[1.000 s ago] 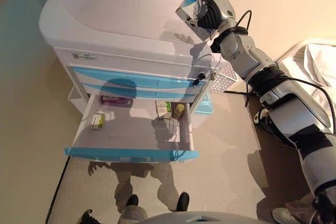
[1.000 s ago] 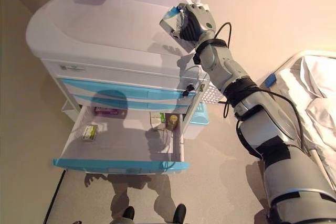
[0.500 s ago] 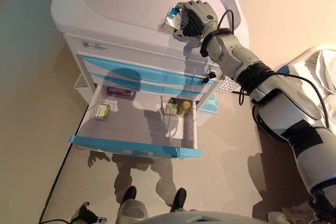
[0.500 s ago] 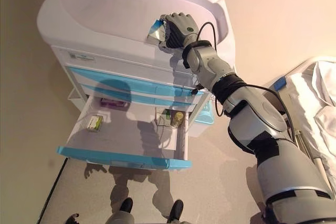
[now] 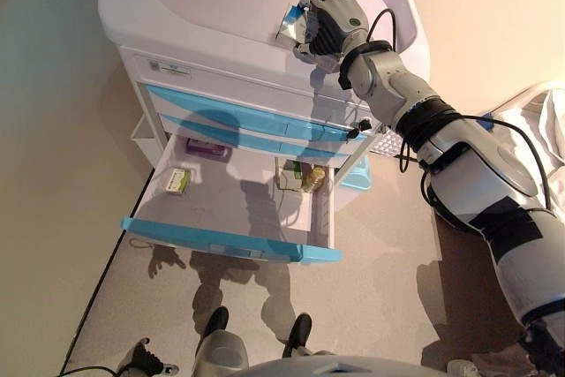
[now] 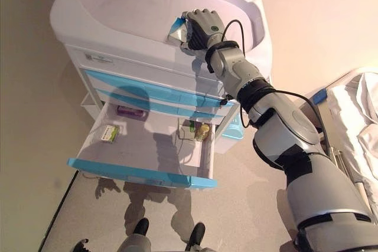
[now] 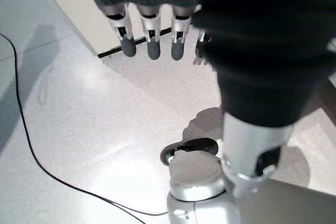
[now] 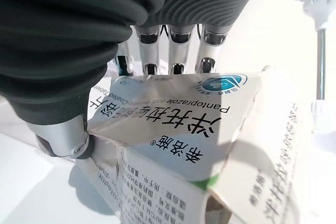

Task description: Open the drawer and pick up the medicine

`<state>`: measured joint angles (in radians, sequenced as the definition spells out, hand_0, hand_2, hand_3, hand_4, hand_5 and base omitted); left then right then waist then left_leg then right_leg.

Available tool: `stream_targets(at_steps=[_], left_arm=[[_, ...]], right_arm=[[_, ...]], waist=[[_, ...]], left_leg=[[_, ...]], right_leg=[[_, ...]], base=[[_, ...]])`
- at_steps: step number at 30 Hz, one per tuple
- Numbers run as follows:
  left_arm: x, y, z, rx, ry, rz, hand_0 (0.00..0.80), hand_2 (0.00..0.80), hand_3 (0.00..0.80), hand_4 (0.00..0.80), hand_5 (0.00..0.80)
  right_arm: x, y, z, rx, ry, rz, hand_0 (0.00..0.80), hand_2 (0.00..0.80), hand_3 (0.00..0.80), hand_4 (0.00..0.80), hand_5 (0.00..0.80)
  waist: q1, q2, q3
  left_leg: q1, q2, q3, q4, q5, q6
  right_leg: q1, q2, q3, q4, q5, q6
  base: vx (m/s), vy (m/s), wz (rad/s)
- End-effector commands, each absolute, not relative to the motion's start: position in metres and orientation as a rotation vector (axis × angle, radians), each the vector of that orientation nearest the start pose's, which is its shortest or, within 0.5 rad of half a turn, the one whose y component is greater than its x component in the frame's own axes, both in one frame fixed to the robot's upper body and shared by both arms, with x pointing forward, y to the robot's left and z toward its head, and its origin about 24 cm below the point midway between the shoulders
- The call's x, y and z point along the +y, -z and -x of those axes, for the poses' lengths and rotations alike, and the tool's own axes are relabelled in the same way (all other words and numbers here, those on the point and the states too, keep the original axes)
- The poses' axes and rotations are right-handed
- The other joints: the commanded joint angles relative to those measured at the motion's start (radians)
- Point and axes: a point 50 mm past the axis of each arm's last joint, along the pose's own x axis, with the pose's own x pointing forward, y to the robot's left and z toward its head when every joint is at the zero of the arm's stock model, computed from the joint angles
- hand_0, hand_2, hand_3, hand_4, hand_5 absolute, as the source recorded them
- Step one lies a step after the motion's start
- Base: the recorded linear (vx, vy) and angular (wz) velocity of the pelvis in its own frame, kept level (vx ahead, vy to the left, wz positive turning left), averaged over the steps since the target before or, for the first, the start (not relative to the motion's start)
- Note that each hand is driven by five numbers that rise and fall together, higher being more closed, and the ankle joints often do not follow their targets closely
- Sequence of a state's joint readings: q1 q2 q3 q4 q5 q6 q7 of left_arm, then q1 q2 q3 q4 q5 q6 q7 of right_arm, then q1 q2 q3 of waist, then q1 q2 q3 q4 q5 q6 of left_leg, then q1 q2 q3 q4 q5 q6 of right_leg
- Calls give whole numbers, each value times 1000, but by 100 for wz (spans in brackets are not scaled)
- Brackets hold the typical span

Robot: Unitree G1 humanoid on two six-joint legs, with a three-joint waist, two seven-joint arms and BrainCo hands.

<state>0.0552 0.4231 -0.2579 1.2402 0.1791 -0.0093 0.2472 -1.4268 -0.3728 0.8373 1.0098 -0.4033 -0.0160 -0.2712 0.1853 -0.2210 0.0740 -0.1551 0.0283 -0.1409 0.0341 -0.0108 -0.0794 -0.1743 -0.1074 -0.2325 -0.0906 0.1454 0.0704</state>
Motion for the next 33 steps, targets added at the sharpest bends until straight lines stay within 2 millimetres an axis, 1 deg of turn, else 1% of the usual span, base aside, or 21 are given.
stream_targets(at_steps=[1, 3, 8, 13, 16, 22, 24, 28, 33], left_arm=[[320, 130, -86, 1187, -164, -869, 0, 0, 0, 0, 0], [320, 130, -88, 1182, -164, -870, 0, 0, 0, 0, 0], [318, 129, -96, 1160, -160, -871, 0, 0, 0, 0, 0], [316, 129, -100, 1146, -154, -871, 0, 0, 0, 0, 0], [315, 128, -103, 1137, -153, -869, 0, 0, 0, 0, 0], [314, 128, -106, 1126, -157, -866, 0, 0, 0, 0, 0], [312, 127, -110, 1114, -153, -867, 0, 0, 0, 0, 0], [310, 127, -115, 1093, -145, -866, 0, 0, 0, 0, 0], [308, 126, -118, 1082, -140, -865, 0, 0, 0, 0, 0]], right_arm=[[-94, -309, -421, -582, 139, 1521, 800, 800, 800, 800, 800], [-96, -310, -422, -579, 149, 1519, 800, 800, 800, 800, 800], [-109, -318, -422, -557, 206, 1530, 800, 800, 800, 800, 800], [-113, -324, -422, -555, 233, 1532, 800, 800, 800, 800, 800], [-120, -329, -421, -548, 264, 1523, 800, 800, 800, 800, 800], [-125, -333, -421, -545, 284, 1522, 800, 800, 800, 800, 800], [-129, -335, -421, -539, 308, 1526, 800, 800, 800, 800, 800], [-132, -339, -420, -539, 326, 1530, 800, 800, 800, 800, 800], [-136, -339, -421, -527, 336, 1541, 800, 800, 800, 800, 800]], waist=[[43, -8, 57], [44, -6, 60], [46, 2, 73], [47, 8, 80], [47, 16, 90], [43, 26, 97], [43, 34, 104], [40, 46, 112], [38, 60, 120]], left_leg=[[-32, -61, -10, -44, 46, 56], [-36, -62, -12, -42, 47, 56], [-54, -65, -24, -38, 53, 56], [-66, -69, -30, -35, 56, 56], [-78, -73, -37, -27, 56, 56], [-87, -77, -42, -23, 55, 57], [-97, -80, -43, -19, 58, 57], [-108, -80, -44, -19, 62, 57], [-115, -81, -45, -22, 67, 57]], right_leg=[[58, -36, 5, 32, -36, 100], [56, -37, 3, 33, -36, 100], [46, -41, -3, 34, -35, 101], [39, -42, -9, 35, -35, 101], [35, -45, -12, 37, -37, 100], [30, -48, -15, 38, -37, 99], [21, -49, -14, 40, -36, 99], [11, -51, -13, 41, -34, 99], [3, -54, -13, 40, -32, 100]], base=[[-7, 8, 5], [-4, 8, 7], [-1, 3, 11], [-3, 1, 3], [1, 0, 2], [4, -1, 9], [0, 0, 0], [0, 0, 0], [0, 0, 0]])
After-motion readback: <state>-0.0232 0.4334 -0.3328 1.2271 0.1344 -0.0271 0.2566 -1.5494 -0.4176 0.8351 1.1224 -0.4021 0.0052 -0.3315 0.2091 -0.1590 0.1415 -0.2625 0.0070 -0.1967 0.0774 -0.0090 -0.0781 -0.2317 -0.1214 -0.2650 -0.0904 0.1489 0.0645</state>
